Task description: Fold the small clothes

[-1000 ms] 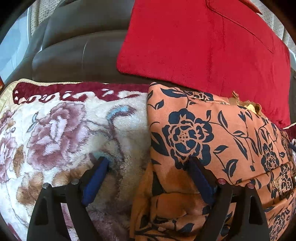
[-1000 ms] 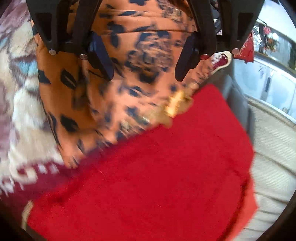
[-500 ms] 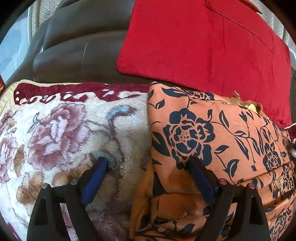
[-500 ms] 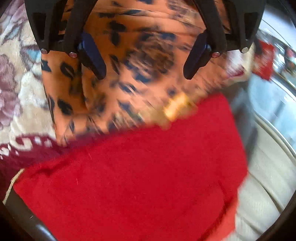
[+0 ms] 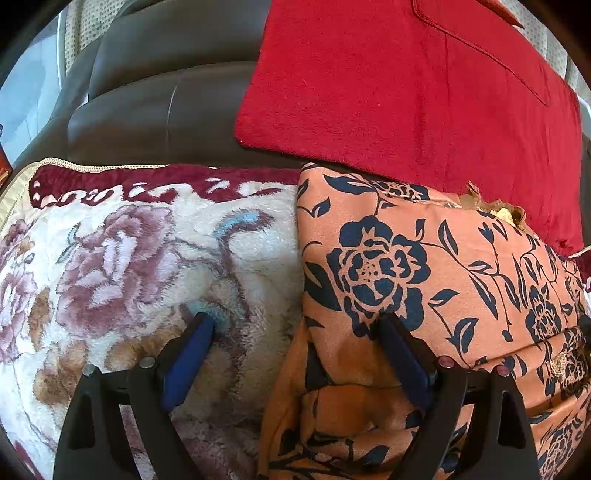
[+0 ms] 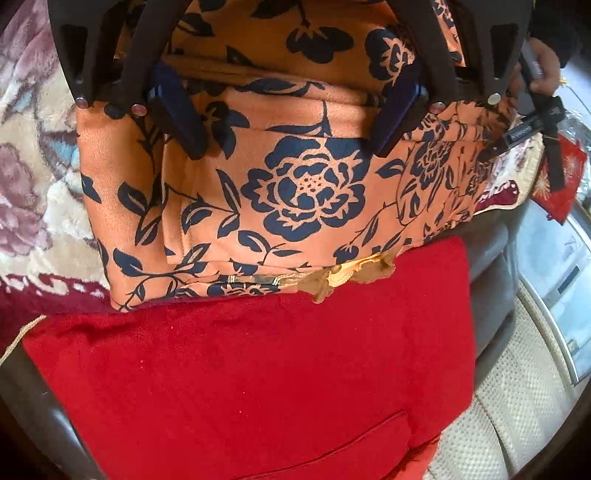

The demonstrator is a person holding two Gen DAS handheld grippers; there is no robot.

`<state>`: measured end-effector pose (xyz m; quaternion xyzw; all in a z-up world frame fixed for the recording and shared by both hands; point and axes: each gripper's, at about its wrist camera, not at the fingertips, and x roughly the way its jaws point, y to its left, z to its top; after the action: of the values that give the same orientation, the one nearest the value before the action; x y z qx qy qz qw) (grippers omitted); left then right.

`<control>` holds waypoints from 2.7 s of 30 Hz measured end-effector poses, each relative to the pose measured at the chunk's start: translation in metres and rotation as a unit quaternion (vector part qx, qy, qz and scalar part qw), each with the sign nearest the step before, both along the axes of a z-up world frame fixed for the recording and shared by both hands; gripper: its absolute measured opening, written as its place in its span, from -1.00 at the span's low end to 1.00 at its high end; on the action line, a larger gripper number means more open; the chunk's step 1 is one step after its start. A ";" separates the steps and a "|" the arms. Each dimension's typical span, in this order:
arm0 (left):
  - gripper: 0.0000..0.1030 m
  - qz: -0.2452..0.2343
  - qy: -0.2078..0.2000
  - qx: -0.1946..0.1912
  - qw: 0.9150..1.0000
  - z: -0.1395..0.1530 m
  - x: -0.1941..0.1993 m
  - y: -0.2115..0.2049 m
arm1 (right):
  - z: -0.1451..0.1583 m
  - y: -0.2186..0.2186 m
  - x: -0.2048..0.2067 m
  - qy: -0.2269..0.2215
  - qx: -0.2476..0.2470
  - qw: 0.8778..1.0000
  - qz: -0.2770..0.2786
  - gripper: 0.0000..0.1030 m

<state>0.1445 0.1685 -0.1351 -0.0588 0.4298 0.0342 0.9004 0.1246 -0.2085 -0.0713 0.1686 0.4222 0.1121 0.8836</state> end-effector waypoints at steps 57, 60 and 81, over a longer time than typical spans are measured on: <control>0.81 -0.002 0.060 -0.043 0.997 -0.005 -0.209 0.020 | -0.003 -0.131 -0.211 0.053 0.149 0.987 -0.042 0.86; 0.81 0.005 0.065 -0.046 0.997 -0.009 -0.217 0.016 | -0.010 -0.121 -0.211 0.064 0.165 0.984 -0.016 0.88; -0.82 -0.030 0.067 -0.059 0.996 0.013 -0.250 0.002 | -0.032 -0.116 -0.254 0.097 0.227 0.969 0.008 -0.63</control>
<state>-0.1052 0.1707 -0.1220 -0.0961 0.4921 -0.0142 0.8651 -0.1297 -0.3242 -0.1031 0.3715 0.4705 0.1957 0.7761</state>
